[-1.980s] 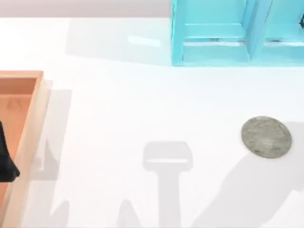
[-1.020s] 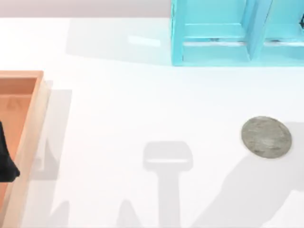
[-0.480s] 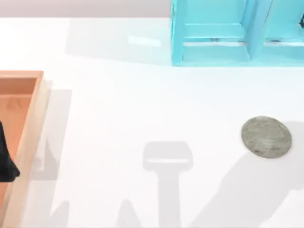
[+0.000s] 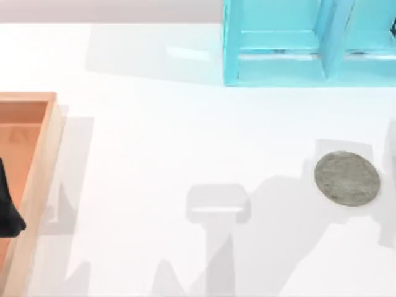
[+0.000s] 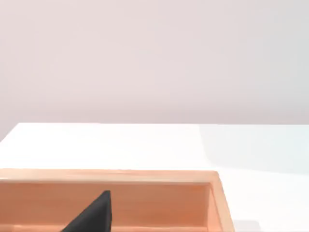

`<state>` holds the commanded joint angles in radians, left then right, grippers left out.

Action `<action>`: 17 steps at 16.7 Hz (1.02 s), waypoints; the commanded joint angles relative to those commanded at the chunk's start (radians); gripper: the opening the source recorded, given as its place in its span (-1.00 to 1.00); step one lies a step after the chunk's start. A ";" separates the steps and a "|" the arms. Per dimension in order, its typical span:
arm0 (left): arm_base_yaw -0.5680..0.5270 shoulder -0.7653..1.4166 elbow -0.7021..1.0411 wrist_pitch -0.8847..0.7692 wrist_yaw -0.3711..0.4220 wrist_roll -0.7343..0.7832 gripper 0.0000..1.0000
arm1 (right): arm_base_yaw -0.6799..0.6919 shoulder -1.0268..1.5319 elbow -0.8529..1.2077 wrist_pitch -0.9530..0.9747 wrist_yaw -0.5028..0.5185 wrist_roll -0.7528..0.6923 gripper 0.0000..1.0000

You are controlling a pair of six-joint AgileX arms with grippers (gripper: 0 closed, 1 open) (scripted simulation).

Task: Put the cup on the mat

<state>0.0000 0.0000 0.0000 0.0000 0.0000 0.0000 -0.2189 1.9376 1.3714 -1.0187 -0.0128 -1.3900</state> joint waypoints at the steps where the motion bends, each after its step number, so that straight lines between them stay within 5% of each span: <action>1: 0.000 0.000 0.000 0.000 0.000 0.000 1.00 | 0.025 0.010 0.020 -0.020 -0.003 0.096 -1.00; 11: 0.000 0.000 0.000 0.000 0.000 0.000 1.00 | 0.291 0.085 0.213 -0.216 -0.035 1.206 -1.00; 17: 0.000 0.000 0.000 0.000 0.000 0.000 1.00 | 0.395 0.069 0.298 -0.256 -0.037 1.559 -1.00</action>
<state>0.0000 0.0000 0.0000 0.0000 0.0000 0.0000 0.1758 2.0069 1.6693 -1.2751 -0.0493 0.1693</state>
